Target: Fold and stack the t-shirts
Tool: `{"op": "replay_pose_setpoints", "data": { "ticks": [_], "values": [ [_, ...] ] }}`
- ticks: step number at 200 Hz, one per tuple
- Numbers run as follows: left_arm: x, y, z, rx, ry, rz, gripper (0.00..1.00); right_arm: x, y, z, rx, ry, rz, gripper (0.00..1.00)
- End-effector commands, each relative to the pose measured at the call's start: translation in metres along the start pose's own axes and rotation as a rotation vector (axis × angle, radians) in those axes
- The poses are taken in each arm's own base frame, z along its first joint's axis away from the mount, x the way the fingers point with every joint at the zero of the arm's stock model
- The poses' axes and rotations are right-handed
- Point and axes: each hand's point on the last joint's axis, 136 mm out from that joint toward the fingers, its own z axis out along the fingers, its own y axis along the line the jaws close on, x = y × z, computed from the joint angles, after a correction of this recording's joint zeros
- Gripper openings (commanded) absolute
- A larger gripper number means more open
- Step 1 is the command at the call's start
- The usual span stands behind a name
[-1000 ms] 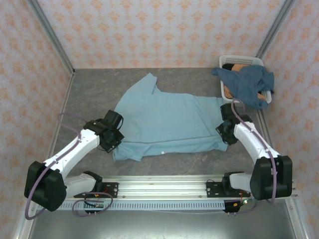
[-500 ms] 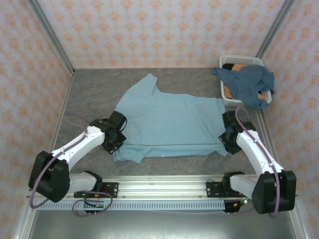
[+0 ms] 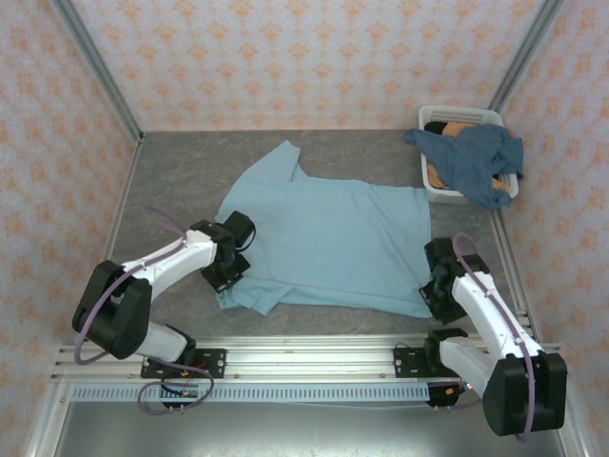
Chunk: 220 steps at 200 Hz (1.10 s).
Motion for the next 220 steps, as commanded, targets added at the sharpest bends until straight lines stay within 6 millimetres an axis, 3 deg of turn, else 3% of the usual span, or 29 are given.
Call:
{"op": "replay_pose_setpoints", "data": {
  "ticks": [1, 34, 48, 74, 93, 107, 117, 154, 168, 189, 206, 220],
  "values": [
    [-0.012, 0.001, -0.009, -0.045, -0.065, 0.017, 0.0, 0.011, -0.007, 0.008, 0.032, 0.05, 0.028, 0.0],
    [-0.016, 0.008, -0.014, -0.056, -0.091, -0.012, 0.0, 0.021, -0.01, 0.01, 0.042, 0.101, 0.053, 0.0],
    [-0.015, 0.005, -0.017, -0.043, -0.088, -0.015, 0.01, 0.021, -0.011, 0.006, 0.045, 0.105, 0.053, 0.08],
    [-0.028, -0.005, -0.046, -0.019, -0.14, 0.012, 0.49, 0.009, -0.01, -0.014, 0.029, 0.051, 0.04, 0.35],
    [-0.047, -0.017, -0.076, 0.013, -0.217, 0.034, 0.6, -0.009, -0.001, -0.039, -0.032, -0.037, 0.016, 0.45],
    [-0.062, -0.032, -0.089, 0.043, -0.239, 0.047, 0.6, -0.019, 0.012, -0.054, -0.086, -0.079, -0.018, 0.47],
    [-0.075, -0.046, -0.091, 0.064, -0.236, 0.047, 0.55, -0.023, 0.032, -0.061, -0.167, -0.09, -0.057, 0.47],
    [-0.149, -0.137, -0.081, 0.188, -0.227, 0.06, 0.33, -0.029, 0.108, -0.085, -0.457, -0.124, -0.245, 0.45],
    [-0.173, -0.171, -0.059, 0.197, -0.205, 0.069, 0.25, -0.031, 0.131, -0.098, -0.535, -0.139, -0.317, 0.46],
    [-0.198, -0.212, -0.027, 0.221, -0.163, 0.068, 0.18, -0.036, 0.148, -0.111, -0.557, -0.165, -0.378, 0.46],
    [-0.21, -0.234, -0.002, 0.228, -0.124, 0.06, 0.16, -0.041, 0.159, -0.117, -0.563, -0.178, -0.401, 0.45],
    [-0.221, -0.237, 0.01, 0.188, -0.129, 0.052, 0.16, -0.041, 0.165, -0.119, -0.565, -0.17, -0.409, 0.46]
  ]
}}
